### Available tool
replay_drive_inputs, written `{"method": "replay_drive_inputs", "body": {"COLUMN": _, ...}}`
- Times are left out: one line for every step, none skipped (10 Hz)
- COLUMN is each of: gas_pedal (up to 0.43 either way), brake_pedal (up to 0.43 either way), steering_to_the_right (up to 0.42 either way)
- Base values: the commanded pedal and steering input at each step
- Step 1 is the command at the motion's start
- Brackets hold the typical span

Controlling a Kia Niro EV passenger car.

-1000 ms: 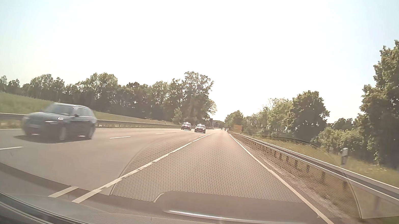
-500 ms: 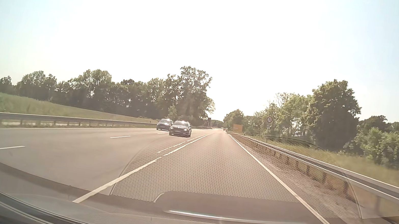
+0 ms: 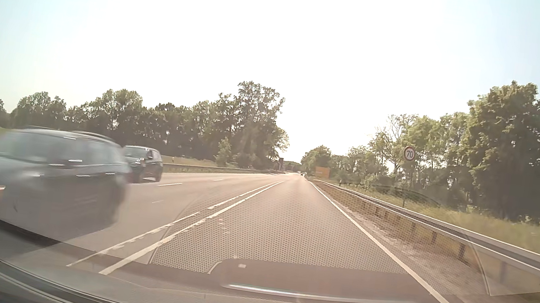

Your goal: Follow the waypoints while adhering to traffic rules and regulations

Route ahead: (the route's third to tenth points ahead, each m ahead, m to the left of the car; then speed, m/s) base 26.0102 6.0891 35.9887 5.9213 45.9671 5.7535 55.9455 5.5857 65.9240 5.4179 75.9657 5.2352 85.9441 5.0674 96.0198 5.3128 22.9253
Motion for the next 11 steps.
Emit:
{"method": "replay_drive_inputs", "body": {"gas_pedal": 0.000, "brake_pedal": 0.006, "steering_to_the_right": 0.008}}
{"method": "replay_drive_inputs", "body": {"gas_pedal": 0.000, "brake_pedal": 0.006, "steering_to_the_right": 0.007}}
{"method": "replay_drive_inputs", "body": {"gas_pedal": 0.000, "brake_pedal": 0.006, "steering_to_the_right": 0.007}}
{"method": "replay_drive_inputs", "body": {"gas_pedal": 0.000, "brake_pedal": 0.006, "steering_to_the_right": 0.006}}
{"method": "replay_drive_inputs", "body": {"gas_pedal": 0.000, "brake_pedal": 0.006, "steering_to_the_right": 0.005}}
{"method": "replay_drive_inputs", "body": {"gas_pedal": 0.000, "brake_pedal": 0.006, "steering_to_the_right": 0.004}}
{"method": "replay_drive_inputs", "body": {"gas_pedal": 0.000, "brake_pedal": 0.006, "steering_to_the_right": 0.004}}
{"method": "replay_drive_inputs", "body": {"gas_pedal": 0.000, "brake_pedal": 0.006, "steering_to_the_right": 0.004}}
{"method": "replay_drive_inputs", "body": {"gas_pedal": 0.000, "brake_pedal": 0.006, "steering_to_the_right": 0.004}}
{"method": "replay_drive_inputs", "body": {"gas_pedal": 0.000, "brake_pedal": 0.006, "steering_to_the_right": 0.004}}
{"method": "replay_drive_inputs", "body": {"gas_pedal": 0.000, "brake_pedal": 0.006, "steering_to_the_right": 0.004}}
